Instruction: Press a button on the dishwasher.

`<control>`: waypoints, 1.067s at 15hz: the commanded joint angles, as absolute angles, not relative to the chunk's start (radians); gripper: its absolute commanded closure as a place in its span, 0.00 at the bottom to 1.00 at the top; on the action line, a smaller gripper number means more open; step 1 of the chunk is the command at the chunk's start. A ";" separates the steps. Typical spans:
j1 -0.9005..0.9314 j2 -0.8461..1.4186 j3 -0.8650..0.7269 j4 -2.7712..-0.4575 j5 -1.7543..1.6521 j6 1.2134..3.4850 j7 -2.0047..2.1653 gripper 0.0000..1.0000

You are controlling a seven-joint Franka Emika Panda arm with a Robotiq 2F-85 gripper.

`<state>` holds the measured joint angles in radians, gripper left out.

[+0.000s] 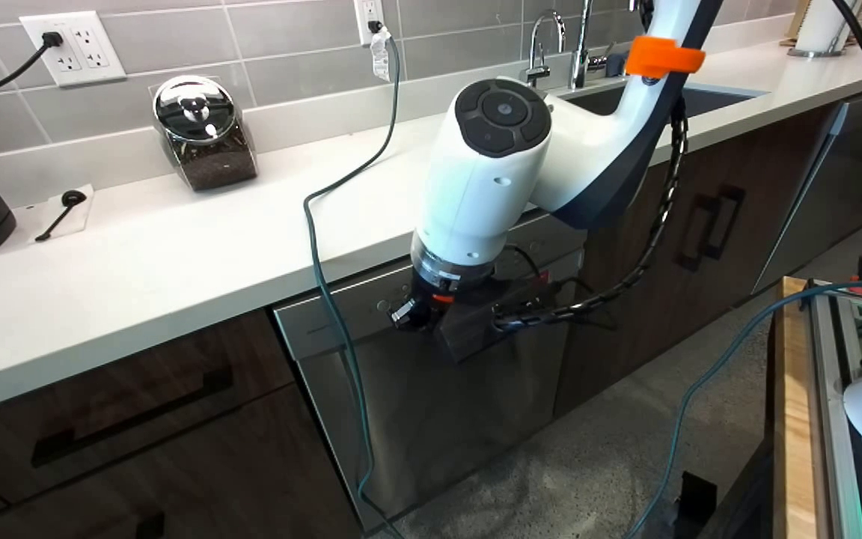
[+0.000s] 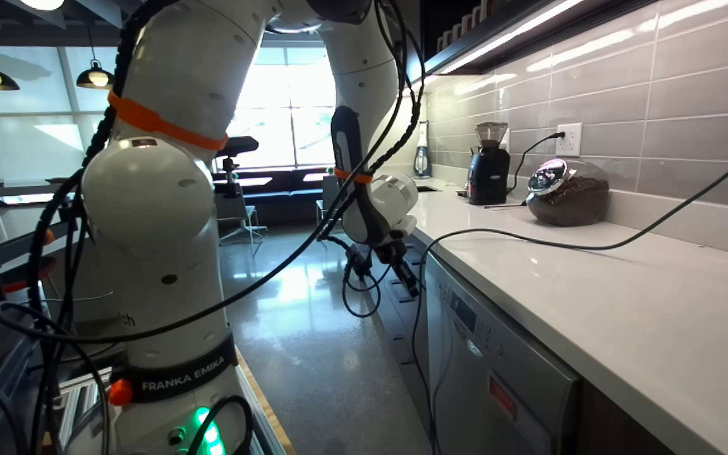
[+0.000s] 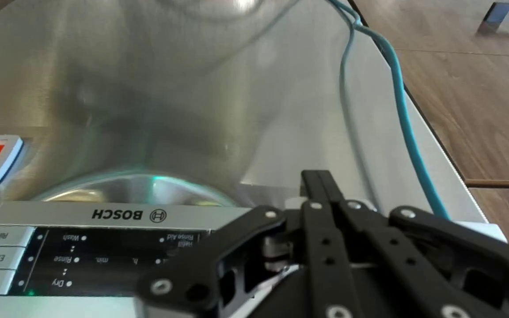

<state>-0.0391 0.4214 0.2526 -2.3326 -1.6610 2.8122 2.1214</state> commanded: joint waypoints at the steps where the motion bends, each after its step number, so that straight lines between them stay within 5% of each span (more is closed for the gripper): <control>1: -0.019 0.397 0.254 -2.347 -1.717 2.755 2.211 1.00; 16: -0.030 0.388 0.255 -2.339 -1.683 2.752 2.166 0.99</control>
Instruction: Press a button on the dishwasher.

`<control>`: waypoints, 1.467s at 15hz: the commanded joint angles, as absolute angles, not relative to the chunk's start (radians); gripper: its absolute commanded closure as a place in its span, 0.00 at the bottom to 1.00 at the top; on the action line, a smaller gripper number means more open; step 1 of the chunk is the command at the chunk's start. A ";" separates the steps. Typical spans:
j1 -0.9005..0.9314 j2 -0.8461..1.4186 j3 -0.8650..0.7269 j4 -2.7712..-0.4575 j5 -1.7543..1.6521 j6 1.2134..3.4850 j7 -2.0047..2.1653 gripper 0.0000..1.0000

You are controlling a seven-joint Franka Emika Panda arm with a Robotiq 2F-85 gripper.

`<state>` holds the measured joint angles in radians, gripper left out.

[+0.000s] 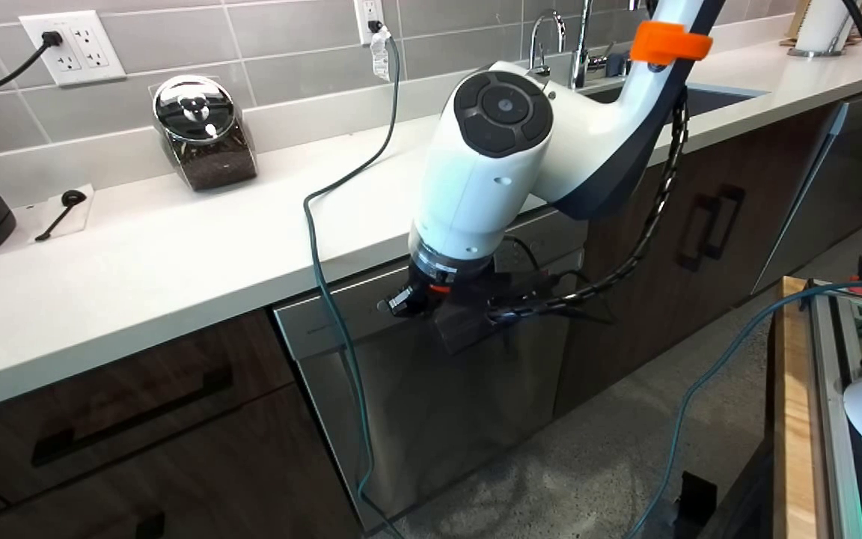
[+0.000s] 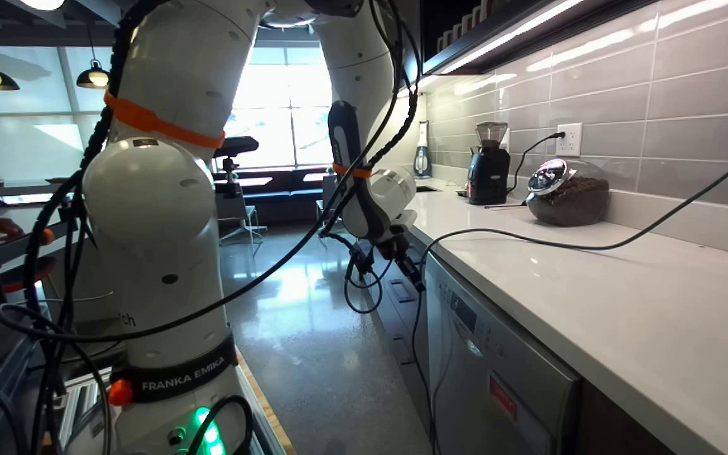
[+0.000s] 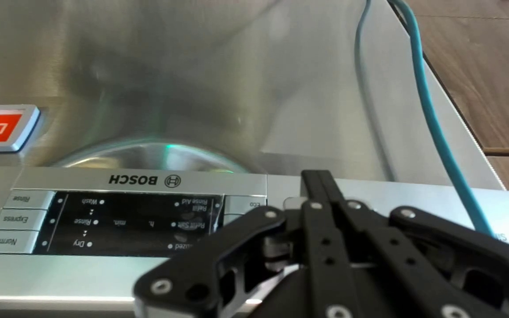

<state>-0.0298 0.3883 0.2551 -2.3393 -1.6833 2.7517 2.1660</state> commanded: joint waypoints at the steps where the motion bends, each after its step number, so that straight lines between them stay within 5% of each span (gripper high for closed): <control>1: -0.030 0.388 0.255 -2.339 -1.683 2.752 2.166 0.99; 22: -0.050 0.443 0.234 -2.283 -1.702 2.758 2.145 1.00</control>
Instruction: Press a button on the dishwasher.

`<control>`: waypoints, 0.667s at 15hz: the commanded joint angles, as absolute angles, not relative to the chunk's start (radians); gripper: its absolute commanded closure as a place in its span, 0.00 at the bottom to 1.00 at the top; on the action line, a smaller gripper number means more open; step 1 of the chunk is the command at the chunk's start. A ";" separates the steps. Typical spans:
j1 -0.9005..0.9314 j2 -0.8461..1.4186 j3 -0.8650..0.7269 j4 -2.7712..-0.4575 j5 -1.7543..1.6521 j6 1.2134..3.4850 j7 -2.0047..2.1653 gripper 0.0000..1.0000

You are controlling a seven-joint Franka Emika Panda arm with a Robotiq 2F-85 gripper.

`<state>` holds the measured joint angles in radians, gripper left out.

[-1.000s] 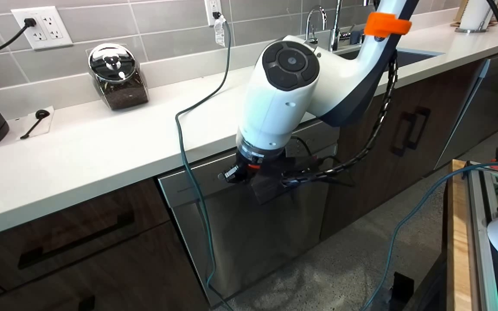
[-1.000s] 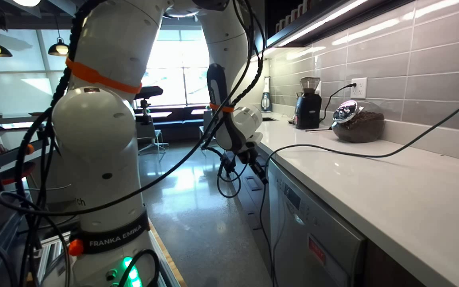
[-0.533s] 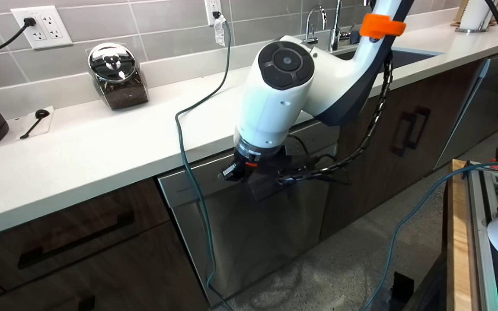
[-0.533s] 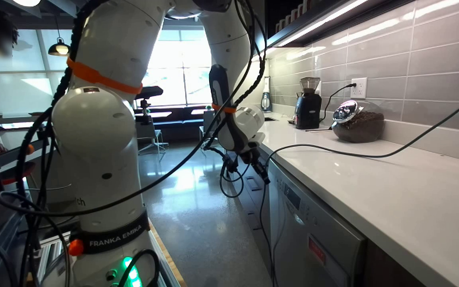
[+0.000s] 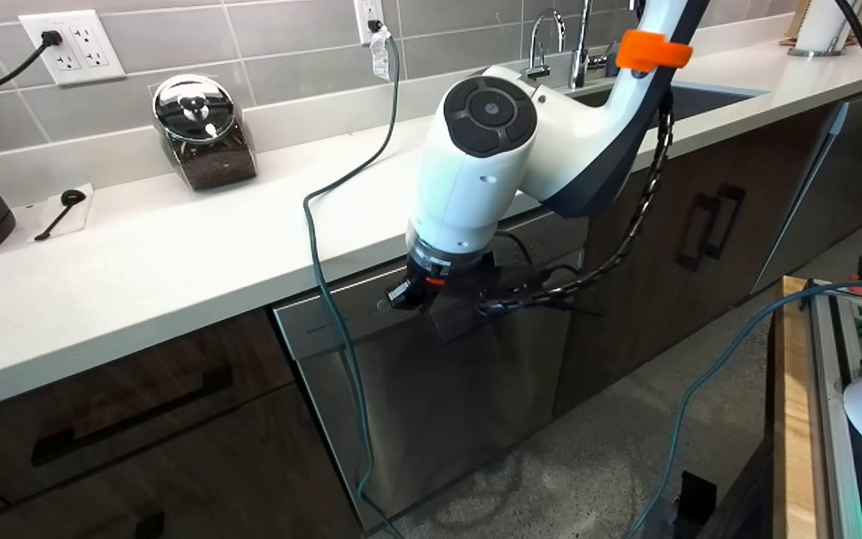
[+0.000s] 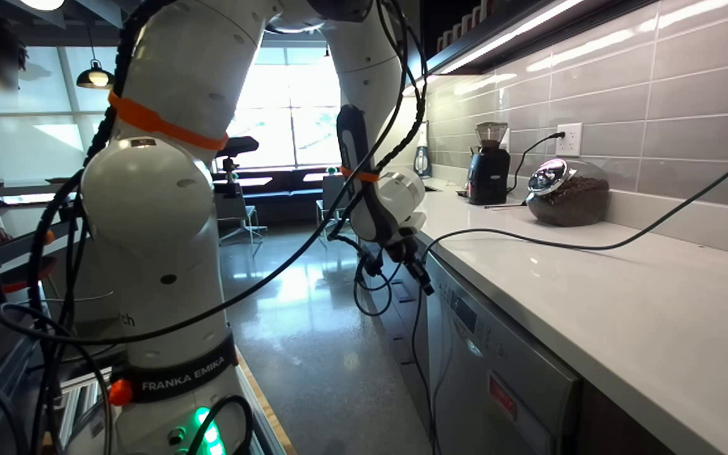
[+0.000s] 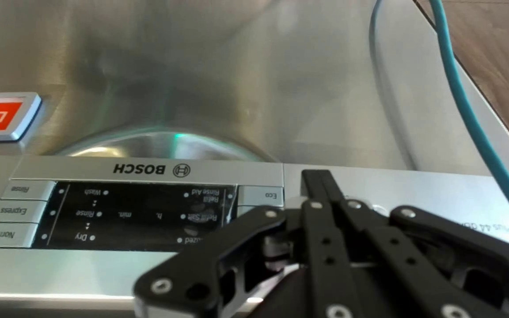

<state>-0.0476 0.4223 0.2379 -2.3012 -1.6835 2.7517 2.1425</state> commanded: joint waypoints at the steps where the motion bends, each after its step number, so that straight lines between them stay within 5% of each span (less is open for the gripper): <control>1: -0.050 0.444 0.233 -2.281 -1.702 2.758 2.145 1.00; 10: -0.049 0.490 0.231 -2.225 -1.702 2.762 2.147 1.00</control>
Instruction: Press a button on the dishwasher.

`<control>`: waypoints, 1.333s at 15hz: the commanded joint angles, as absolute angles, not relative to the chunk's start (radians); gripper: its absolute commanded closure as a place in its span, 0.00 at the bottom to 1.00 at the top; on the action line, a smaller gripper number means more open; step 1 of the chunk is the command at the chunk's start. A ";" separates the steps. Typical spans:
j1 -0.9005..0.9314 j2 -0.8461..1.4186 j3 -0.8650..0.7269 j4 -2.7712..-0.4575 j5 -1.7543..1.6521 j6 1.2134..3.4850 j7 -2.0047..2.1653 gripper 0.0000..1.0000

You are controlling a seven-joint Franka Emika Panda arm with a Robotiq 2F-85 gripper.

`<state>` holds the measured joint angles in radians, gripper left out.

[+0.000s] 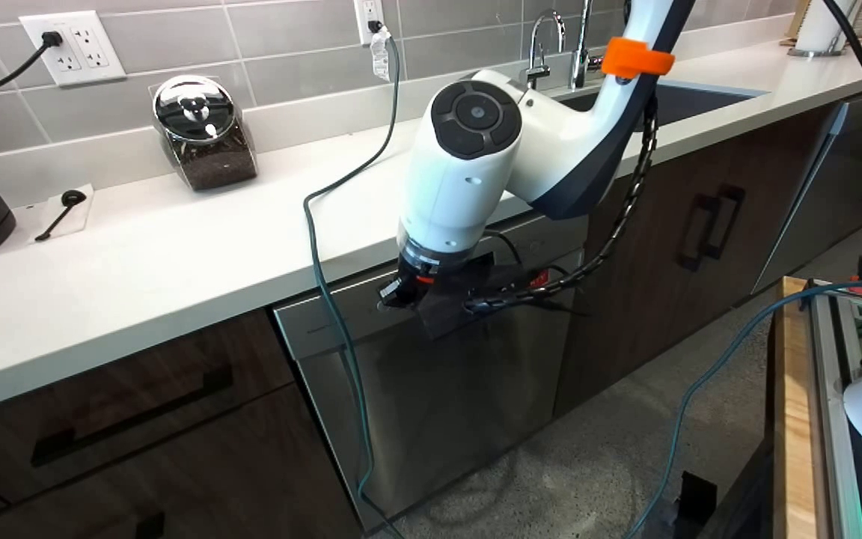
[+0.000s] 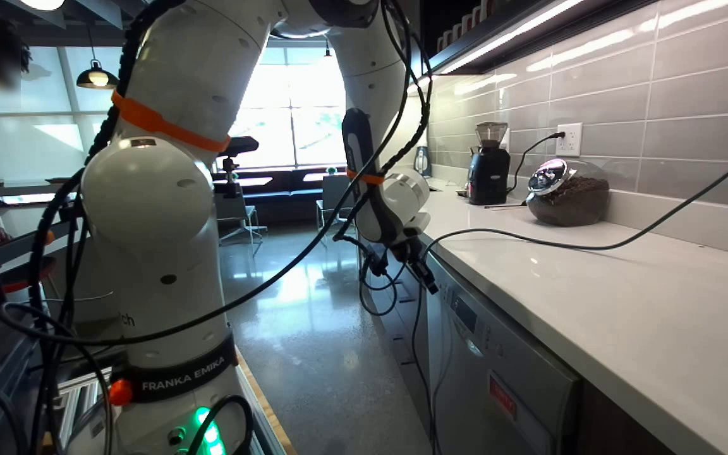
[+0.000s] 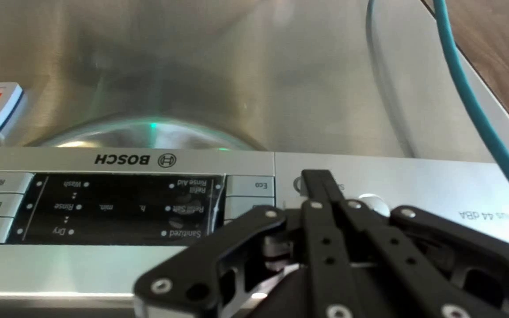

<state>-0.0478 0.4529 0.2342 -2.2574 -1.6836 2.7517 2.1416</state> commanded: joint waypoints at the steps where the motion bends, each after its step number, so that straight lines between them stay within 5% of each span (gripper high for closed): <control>1: -0.049 0.494 0.231 -2.221 -1.703 2.761 2.148 1.00; 20: -0.044 0.485 0.211 -2.225 -1.693 2.738 2.143 1.00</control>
<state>-0.0479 0.4841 0.2139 -2.2252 -1.6836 2.7517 2.1350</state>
